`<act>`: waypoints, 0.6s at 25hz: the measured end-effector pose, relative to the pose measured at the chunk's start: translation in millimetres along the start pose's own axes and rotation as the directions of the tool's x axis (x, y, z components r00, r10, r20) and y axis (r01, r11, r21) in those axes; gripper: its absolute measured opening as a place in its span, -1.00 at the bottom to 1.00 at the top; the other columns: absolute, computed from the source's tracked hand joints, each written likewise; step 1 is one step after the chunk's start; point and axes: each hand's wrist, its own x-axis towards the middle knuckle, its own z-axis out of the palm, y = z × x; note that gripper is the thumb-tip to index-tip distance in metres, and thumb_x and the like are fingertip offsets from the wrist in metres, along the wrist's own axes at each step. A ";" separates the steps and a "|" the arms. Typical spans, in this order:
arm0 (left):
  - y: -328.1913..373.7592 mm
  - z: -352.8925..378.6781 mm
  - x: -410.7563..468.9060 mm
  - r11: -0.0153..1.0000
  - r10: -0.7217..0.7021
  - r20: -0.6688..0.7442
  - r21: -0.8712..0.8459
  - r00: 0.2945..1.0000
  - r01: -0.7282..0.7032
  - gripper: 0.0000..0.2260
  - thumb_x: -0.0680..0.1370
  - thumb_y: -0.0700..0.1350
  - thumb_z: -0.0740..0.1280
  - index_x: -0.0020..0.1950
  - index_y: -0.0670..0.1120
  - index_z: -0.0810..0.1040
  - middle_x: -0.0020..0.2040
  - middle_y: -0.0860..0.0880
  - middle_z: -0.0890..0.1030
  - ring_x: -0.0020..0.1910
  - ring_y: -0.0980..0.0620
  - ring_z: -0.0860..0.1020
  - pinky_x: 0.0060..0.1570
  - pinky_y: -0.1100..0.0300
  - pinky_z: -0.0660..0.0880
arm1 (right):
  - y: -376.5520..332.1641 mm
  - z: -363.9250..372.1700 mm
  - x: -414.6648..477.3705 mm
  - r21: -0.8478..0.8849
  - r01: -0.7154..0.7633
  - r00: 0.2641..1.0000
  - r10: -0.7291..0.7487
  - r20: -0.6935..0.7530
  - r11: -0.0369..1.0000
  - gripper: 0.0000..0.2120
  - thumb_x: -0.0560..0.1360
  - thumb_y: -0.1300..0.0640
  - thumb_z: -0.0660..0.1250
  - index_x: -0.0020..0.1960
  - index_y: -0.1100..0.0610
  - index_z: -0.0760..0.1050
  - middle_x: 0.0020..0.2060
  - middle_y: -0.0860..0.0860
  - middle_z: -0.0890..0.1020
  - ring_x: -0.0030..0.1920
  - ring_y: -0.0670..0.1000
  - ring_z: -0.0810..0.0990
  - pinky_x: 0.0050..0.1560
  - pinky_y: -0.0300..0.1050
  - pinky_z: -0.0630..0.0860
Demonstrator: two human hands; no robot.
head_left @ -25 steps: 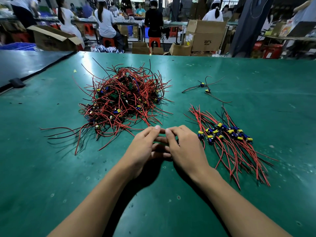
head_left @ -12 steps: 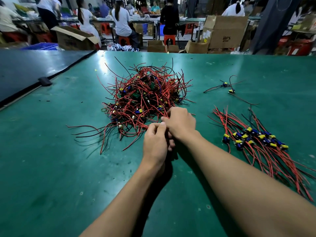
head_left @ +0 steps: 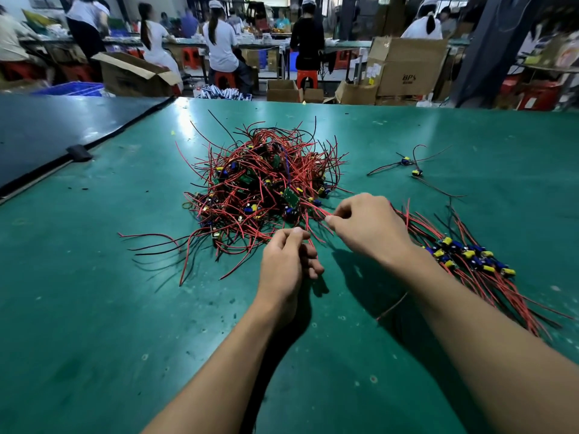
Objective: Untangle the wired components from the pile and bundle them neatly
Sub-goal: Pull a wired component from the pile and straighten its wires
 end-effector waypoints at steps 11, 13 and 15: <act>0.8 -0.8 -4.0 0.972 0.015 0.097 0.233 0.995 -0.037 -0.71 0.55 -0.25 0.37 0.22 -0.16 0.38 -0.34 -0.10 0.60 -0.53 0.03 0.52 -0.51 0.23 0.47 | 37.3 -31.4 -69.0 0.268 0.033 0.818 -0.180 0.546 0.963 -0.52 0.47 -0.34 0.34 -0.23 0.07 0.64 -0.42 -0.12 0.62 -0.40 -0.10 0.57 -0.25 -0.16 0.52; -0.4 -0.4 -6.3 0.948 0.054 0.121 0.306 0.991 -0.088 -0.78 0.52 -0.33 0.37 0.11 -0.16 0.44 -0.39 -0.08 0.59 -0.56 0.05 0.51 -0.54 0.24 0.46 | 41.0 -25.1 -70.5 0.251 -0.001 0.855 -0.129 0.503 0.968 -0.34 0.45 -0.47 0.15 -0.30 0.14 0.54 -0.51 -0.11 0.46 -0.49 -0.11 0.41 -0.37 -0.19 0.35; -0.6 -0.8 -7.9 0.947 0.069 0.121 0.304 0.990 -0.103 -0.81 0.51 -0.36 0.36 0.03 -0.13 0.47 -0.45 -0.02 0.56 -0.56 0.07 0.49 -0.55 0.28 0.41 | 44.0 -15.7 -71.8 0.230 0.008 0.911 -0.102 0.400 0.973 -0.35 0.53 -0.40 0.11 -0.37 0.16 0.40 -0.52 -0.08 0.39 -0.49 -0.08 0.33 -0.37 -0.14 0.27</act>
